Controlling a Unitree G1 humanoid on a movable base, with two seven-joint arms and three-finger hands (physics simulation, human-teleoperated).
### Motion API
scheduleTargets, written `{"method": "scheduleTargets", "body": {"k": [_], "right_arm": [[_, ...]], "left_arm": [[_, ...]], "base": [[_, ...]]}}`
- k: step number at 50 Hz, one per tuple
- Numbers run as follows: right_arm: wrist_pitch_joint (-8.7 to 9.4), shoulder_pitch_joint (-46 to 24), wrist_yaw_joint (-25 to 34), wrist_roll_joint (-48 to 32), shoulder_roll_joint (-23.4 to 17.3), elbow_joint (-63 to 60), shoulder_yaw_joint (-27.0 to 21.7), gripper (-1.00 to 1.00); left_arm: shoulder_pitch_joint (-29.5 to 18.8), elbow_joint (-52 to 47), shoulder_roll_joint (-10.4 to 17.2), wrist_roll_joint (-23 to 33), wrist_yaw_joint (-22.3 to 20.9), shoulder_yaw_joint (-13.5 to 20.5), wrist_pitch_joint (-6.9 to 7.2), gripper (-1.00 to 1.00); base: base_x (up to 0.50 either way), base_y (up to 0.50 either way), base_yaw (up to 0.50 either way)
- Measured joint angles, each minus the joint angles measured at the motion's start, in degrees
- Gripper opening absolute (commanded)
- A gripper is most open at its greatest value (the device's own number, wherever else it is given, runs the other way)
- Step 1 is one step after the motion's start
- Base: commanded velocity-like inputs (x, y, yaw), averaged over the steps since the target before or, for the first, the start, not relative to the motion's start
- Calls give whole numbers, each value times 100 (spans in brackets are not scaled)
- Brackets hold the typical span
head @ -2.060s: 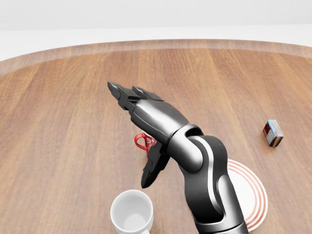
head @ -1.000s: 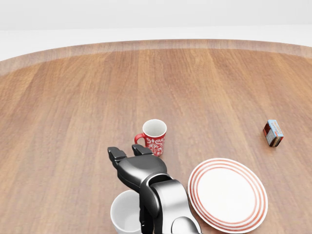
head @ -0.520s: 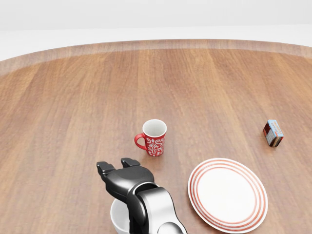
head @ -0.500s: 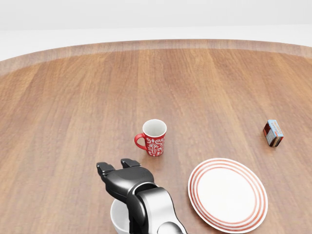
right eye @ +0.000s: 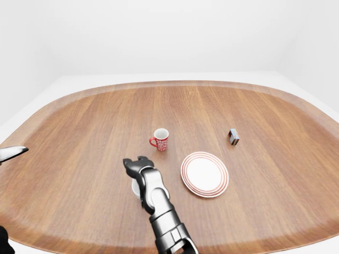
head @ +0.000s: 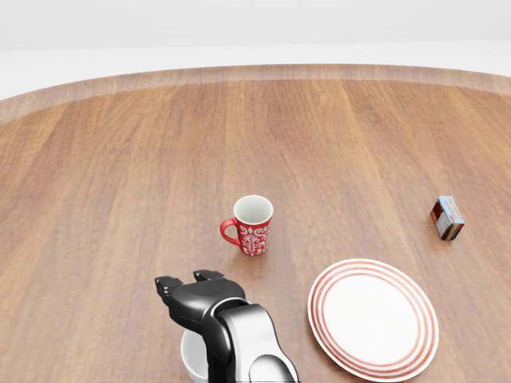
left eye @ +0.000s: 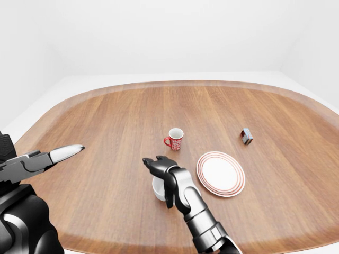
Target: Put the white mug on the plate.
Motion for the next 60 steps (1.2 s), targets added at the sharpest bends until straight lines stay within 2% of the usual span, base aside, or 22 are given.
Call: {"method": "scheduleTargets", "body": {"k": [17, 33, 60], "right_arm": [[0, -581, -26, 192, 31, 896, -263, 100], [0, -1056, -433, 322, -45, 1751, -426, 100], [0, -1326, -892, 302, -195, 2497, -540, 100]], "left_arm": [[-10, -8, 3, -22, 15, 0, 0, 100], [-3, -10, 6, -42, 20, 11, 0, 100], [14, 35, -9, -30, 9, 0, 0, 100]], "base": [[0, 0, 0], [0, 0, 0], [0, 0, 0]]}}
